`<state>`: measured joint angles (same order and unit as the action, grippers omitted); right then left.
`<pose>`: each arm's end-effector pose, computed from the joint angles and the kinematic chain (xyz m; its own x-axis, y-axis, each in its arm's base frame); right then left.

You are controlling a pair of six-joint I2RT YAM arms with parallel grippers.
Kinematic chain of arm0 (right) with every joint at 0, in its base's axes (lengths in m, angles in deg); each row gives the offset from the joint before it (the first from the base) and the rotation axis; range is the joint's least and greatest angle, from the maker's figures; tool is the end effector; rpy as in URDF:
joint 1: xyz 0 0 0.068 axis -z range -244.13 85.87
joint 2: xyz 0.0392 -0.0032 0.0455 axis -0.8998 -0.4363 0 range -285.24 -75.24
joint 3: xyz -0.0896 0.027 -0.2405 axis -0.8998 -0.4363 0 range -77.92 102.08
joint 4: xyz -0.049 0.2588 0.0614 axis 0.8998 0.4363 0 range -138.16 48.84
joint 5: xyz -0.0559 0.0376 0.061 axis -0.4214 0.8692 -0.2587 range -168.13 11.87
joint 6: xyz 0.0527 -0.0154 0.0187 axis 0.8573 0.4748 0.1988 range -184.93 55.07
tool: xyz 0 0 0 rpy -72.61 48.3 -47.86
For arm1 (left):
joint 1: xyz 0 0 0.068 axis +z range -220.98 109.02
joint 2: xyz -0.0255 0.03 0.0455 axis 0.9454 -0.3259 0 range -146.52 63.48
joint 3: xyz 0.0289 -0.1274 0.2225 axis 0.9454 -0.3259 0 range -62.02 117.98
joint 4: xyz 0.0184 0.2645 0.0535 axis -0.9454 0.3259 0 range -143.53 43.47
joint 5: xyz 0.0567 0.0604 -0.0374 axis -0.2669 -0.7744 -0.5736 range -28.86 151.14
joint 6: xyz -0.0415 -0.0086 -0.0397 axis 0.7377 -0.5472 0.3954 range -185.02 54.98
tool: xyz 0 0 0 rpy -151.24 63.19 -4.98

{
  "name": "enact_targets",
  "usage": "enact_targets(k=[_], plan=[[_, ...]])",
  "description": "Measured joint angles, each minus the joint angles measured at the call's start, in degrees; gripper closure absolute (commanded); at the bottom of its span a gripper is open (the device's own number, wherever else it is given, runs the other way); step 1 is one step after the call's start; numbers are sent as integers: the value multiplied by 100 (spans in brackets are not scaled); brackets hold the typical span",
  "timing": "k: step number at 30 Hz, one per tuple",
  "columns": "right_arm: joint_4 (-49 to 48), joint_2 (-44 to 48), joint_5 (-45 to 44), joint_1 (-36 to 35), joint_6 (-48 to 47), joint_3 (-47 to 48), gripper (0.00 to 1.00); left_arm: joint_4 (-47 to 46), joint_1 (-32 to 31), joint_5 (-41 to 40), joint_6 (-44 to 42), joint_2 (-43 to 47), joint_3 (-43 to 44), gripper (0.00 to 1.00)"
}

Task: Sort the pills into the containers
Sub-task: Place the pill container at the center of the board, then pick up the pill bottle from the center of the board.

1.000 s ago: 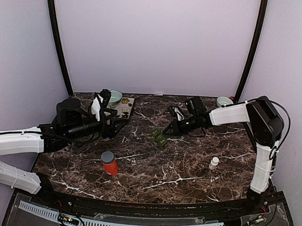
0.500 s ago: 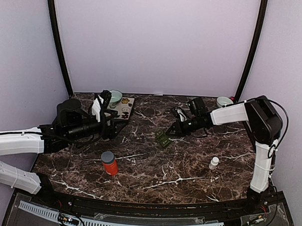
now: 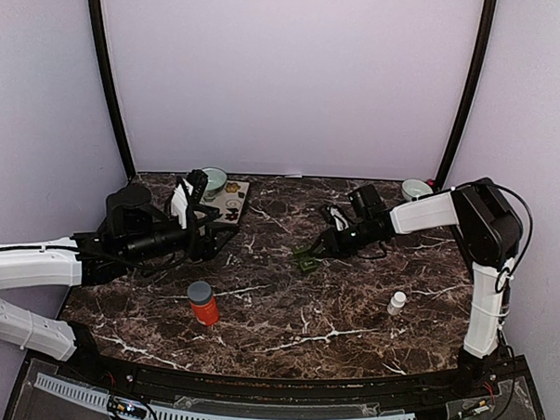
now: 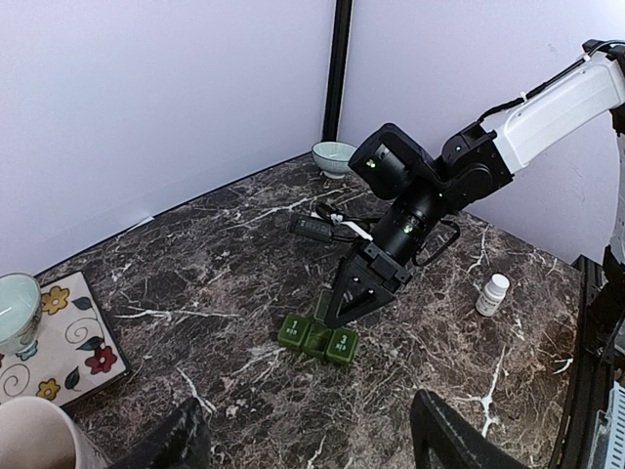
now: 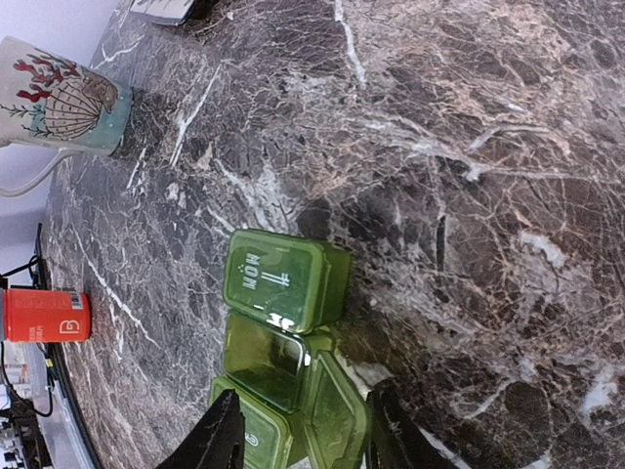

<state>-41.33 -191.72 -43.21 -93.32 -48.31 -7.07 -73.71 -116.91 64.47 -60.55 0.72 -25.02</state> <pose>0.3530 0.2245 0.1104 -0.8648 -0.2145 -0.4539 -0.4769 0.6337 0.6091 0.1906 -0.2005 0.2667 -0.1265 0.0188 -0.9918 0.7500 0.6562 -0.0832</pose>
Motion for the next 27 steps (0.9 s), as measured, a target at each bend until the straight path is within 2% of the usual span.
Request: enact_targets(k=[8,18,22,27], plan=[[0,382,-415,11,-20,-387,51,-79,0,-20,0,11,-11,27],[-83,1502,-1067,-9,114,-1097,50,-28,0,-205,208,33,48,24],[-52,2000,-1561,-155,299,-1128,50,87,0,-551,402,33,120,22],[-2,2522,-2194,-518,739,-1082,50,407,0,-1401,737,39,240,21]])
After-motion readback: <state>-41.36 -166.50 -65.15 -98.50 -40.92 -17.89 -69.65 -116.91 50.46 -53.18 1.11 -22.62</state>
